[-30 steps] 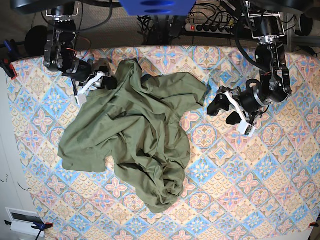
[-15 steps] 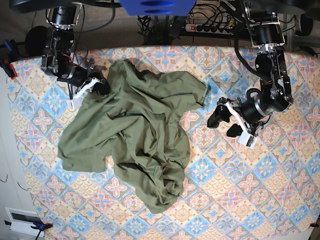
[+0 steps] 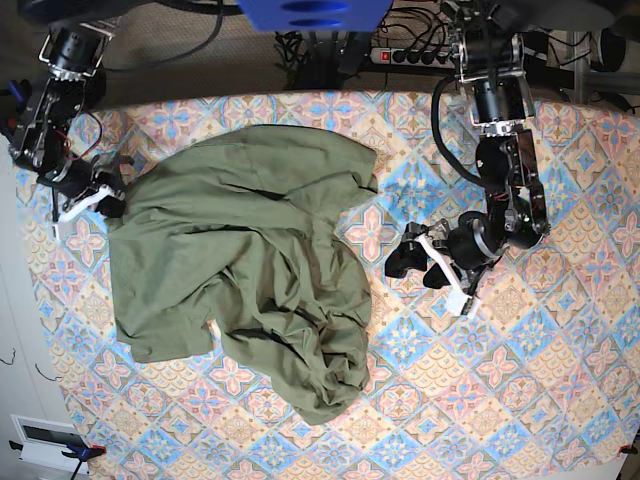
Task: Layout the t-shirt on the table in an organized manner, then fold the t-shirt properly
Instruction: 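Grasp a shirt corner with each gripper, left gripper reaching across the heap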
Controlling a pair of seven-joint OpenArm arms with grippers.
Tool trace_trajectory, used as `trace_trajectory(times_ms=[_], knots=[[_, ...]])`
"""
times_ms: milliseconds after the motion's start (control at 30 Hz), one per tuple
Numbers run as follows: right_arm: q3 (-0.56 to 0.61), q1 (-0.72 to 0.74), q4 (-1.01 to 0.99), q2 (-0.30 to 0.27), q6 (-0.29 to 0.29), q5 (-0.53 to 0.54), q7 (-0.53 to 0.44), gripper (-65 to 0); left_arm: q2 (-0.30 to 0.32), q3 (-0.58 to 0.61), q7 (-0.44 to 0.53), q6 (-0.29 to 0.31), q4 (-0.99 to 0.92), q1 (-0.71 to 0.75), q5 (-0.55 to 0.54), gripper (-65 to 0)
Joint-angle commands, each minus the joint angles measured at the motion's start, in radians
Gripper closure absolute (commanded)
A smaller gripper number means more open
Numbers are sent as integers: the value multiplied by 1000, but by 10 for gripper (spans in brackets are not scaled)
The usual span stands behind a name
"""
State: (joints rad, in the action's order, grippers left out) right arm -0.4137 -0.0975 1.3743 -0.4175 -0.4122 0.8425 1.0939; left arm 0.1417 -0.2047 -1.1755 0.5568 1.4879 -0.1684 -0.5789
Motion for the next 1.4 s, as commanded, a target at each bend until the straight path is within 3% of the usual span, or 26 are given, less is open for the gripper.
trace_trajectory(times_ms=[0, 100, 367, 467, 733, 867, 1000, 1067, 1367], knots=[[-11, 29, -14, -28, 0, -18, -14, -8, -18, 0, 18, 4, -10, -43, 4, -475], [-12, 95, -68, -30, 0, -113, -14, -8, -69, 0, 29, 4, -74, -101, 56, -475], [-7, 203, -82, -28, 0, -380, -48, -8, -142, 0, 190, 4, -255, -216, 153, -475], [-6, 219, -88, -28, 0, -429, -64, -8, -166, 0, 250, 3, -350, -274, 179, -475], [-6, 239, -132, -27, 0, -432, -67, -8, -231, 0, 426, 1, -694, -448, 244, -467], [-6, 238, -131, -27, 0, -432, -67, -9, -251, 0, 484, -51, -806, -492, 284, -335], [-7, 238, -131, -25, 0, -432, -67, -10, -259, 0, 495, -117, -811, -492, 287, -93], [-9, 238, -131, -25, 0, -432, -67, -10, -256, -2, 495, -131, -811, -491, 287, -2], [-6, 239, -131, -25, 0, -432, -67, -10, -202, -9, 490, -134, -807, -465, 261, -3]])
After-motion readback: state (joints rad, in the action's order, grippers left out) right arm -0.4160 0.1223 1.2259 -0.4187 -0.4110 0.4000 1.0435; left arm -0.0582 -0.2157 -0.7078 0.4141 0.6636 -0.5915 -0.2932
